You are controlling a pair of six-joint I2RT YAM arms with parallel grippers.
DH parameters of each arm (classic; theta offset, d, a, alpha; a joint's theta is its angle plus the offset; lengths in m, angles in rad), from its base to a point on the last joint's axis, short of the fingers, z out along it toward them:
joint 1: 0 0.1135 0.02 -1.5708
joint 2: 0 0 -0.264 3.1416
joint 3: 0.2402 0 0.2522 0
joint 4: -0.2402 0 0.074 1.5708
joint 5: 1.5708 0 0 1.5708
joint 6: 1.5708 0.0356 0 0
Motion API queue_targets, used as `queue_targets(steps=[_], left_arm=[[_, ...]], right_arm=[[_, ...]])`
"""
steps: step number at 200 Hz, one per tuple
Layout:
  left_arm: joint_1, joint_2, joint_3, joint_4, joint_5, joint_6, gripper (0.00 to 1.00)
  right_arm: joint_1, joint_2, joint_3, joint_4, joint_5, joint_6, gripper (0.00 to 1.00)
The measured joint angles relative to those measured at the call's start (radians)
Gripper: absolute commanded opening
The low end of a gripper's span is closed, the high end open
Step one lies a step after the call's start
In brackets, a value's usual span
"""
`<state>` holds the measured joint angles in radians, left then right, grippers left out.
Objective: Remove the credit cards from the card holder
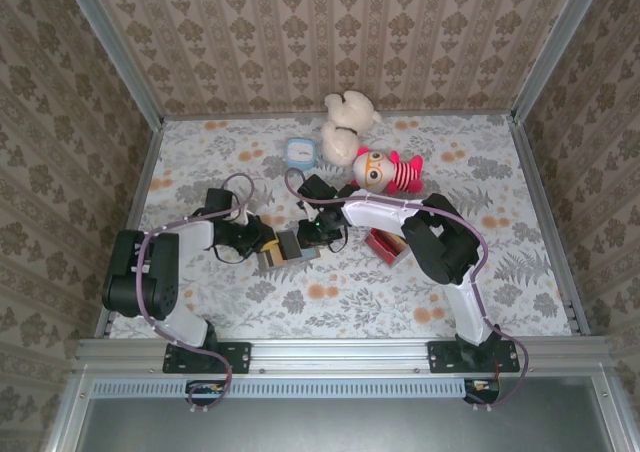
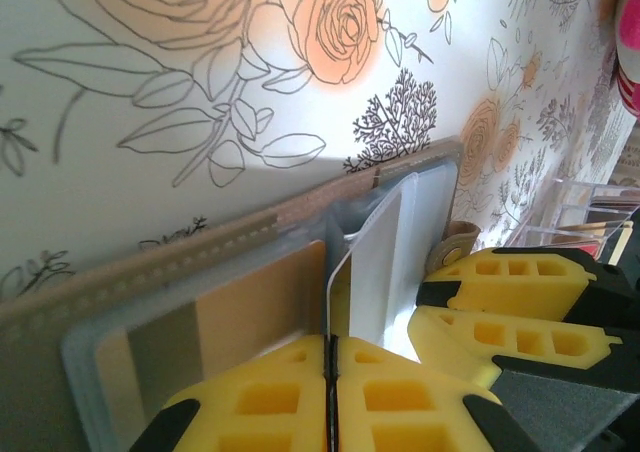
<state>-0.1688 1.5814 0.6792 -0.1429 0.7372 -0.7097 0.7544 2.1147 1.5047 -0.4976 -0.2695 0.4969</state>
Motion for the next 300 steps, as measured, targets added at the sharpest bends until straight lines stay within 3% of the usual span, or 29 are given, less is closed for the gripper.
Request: queue_targets(steps=[41, 91, 247, 300], left_arm=[[0.001, -0.004, -0.001, 0.002, 0.001, 0.005, 0.09], [-0.016, -0.004, 0.0, 0.013, 0.001, 0.006, 0.09], [-0.003, 0.013, 0.01, 0.002, 0.001, 0.017, 0.15], [0.015, 0.013, 0.01, -0.013, 0.001, 0.036, 0.1]], right_arm=[[-0.005, -0.026, -0.026, 0.029, -0.021, -0.003, 0.26], [-0.003, -0.048, -0.025, 0.103, -0.136, 0.002, 0.24], [-0.008, 0.048, 0.043, 0.041, -0.101, 0.008, 0.23], [-0.011, 0.048, 0.043, 0.036, -0.097, 0.008, 0.23]])
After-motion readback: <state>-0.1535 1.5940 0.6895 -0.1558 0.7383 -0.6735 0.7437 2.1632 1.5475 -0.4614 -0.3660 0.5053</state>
